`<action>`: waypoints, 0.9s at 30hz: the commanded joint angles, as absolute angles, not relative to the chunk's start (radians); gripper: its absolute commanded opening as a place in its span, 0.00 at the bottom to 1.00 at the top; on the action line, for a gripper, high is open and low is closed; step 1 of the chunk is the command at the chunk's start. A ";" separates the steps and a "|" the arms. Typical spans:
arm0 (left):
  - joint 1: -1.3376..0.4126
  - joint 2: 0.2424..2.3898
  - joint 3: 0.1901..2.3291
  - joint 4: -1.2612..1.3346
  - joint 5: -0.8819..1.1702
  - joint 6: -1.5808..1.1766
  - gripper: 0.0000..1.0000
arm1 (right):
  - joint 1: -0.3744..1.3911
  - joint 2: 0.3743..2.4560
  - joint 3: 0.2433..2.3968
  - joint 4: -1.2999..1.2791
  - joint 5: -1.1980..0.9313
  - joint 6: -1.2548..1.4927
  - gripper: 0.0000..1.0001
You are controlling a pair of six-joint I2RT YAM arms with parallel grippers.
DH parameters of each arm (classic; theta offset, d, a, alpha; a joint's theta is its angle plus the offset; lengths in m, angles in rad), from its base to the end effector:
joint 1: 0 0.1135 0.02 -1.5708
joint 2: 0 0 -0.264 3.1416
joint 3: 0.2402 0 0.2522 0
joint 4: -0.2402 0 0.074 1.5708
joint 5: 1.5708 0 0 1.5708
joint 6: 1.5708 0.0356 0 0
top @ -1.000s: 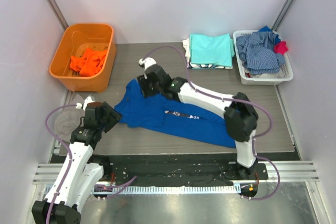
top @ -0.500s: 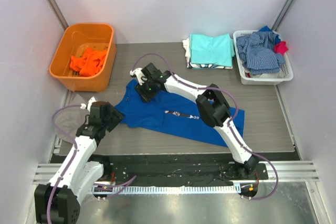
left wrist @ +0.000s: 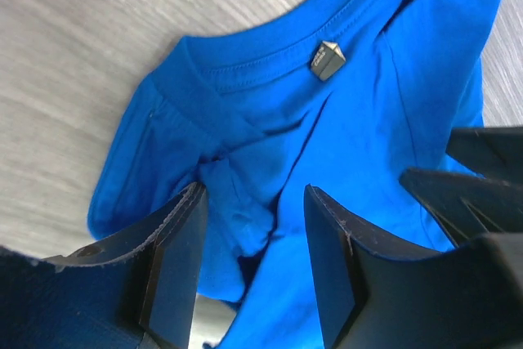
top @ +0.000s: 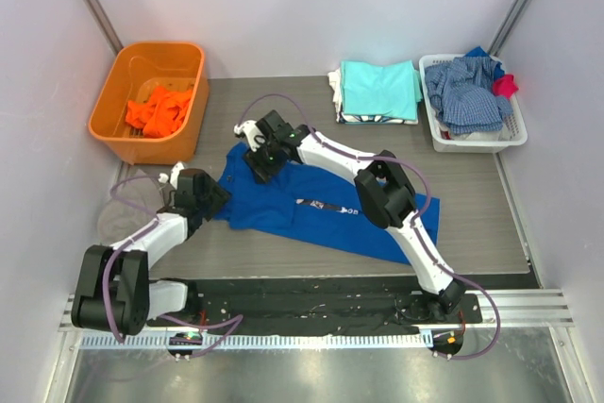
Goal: Fold and stack the t-shirts
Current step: Fold the tshirt
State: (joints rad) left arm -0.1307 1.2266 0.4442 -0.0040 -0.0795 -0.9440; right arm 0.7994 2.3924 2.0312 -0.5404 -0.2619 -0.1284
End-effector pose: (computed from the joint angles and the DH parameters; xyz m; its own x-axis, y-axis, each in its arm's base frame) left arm 0.2227 -0.0264 0.1544 -0.4718 -0.7523 -0.4599 -0.5248 0.6587 -0.5391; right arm 0.3635 0.3871 0.1778 -0.4393 -0.6292 -0.6413 -0.8679 0.4816 0.1220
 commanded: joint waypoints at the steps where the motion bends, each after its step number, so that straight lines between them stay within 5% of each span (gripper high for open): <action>1: -0.130 1.246 0.448 0.101 -0.127 -0.963 0.55 | 0.782 2.278 2.034 -0.522 -0.261 -0.138 0.55; 27: -0.132 1.206 0.425 0.012 -0.186 -0.963 0.55 | 0.710 2.490 2.307 -0.515 -0.479 -0.120 0.57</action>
State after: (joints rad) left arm -0.1307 1.1980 0.4217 0.0067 -0.1577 -0.9649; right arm 0.7048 2.5076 2.2704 -0.5282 -0.4225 -0.1253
